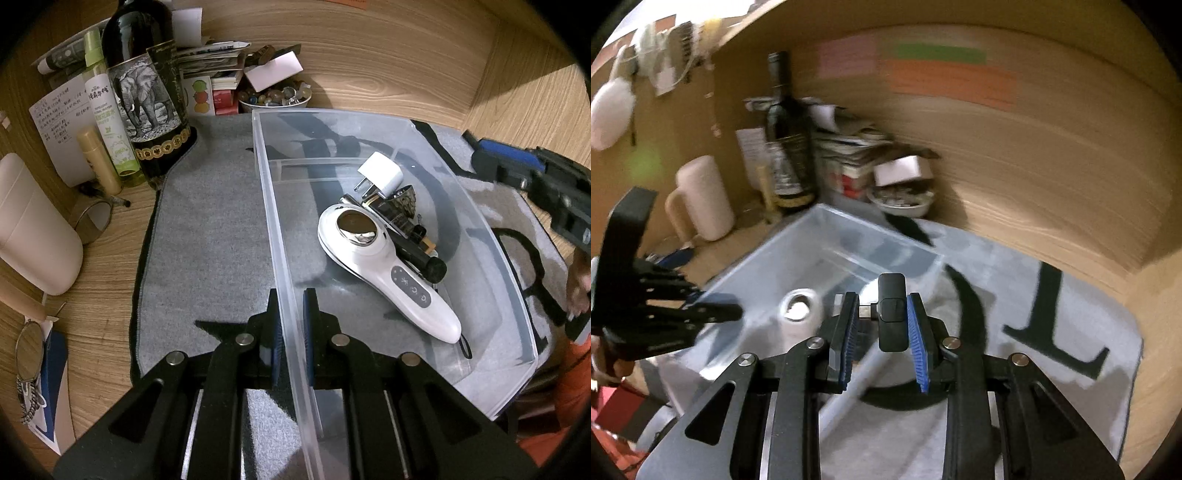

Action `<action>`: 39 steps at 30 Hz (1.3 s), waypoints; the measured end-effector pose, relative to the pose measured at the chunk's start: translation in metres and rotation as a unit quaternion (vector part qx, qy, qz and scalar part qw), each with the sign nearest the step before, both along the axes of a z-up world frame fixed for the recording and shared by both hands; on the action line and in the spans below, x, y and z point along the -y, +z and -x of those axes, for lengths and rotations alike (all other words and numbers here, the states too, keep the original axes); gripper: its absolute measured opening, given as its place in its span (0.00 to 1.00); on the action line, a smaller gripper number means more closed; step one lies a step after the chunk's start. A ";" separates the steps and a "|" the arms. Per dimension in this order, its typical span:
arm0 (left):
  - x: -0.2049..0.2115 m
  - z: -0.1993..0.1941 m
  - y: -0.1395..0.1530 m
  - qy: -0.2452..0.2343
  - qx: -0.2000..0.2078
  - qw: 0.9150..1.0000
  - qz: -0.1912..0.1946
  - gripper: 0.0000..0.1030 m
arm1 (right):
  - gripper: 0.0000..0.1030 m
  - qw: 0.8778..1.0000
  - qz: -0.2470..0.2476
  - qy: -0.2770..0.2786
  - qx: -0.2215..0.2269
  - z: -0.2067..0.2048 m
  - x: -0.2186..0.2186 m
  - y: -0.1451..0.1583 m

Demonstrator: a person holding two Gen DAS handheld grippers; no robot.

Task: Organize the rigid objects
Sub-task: 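Carry the small black object into the box and release it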

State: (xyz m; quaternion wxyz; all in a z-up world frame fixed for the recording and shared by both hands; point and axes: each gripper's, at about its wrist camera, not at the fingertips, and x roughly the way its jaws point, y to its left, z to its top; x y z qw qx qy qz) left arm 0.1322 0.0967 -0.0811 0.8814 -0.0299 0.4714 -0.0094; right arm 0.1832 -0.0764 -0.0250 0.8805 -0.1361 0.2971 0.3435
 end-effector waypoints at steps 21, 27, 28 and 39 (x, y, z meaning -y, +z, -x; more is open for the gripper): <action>0.003 -0.002 0.001 -0.001 0.001 1.000 0.002 0.08 | 0.24 0.996 0.051 0.044 -0.056 0.003 -0.045 -0.035; 0.004 -0.002 0.000 -0.001 0.002 1.000 -0.001 0.08 | 0.33 0.997 0.042 0.042 -0.053 0.011 -0.041 -0.028; 0.004 -0.002 0.001 0.000 0.003 1.000 -0.001 0.08 | 0.33 0.997 0.040 0.042 -0.053 0.011 -0.039 -0.027; 0.006 0.003 0.018 0.005 0.027 0.999 -0.016 0.08 | 0.51 0.999 0.002 0.008 -0.034 0.030 -0.008 -0.011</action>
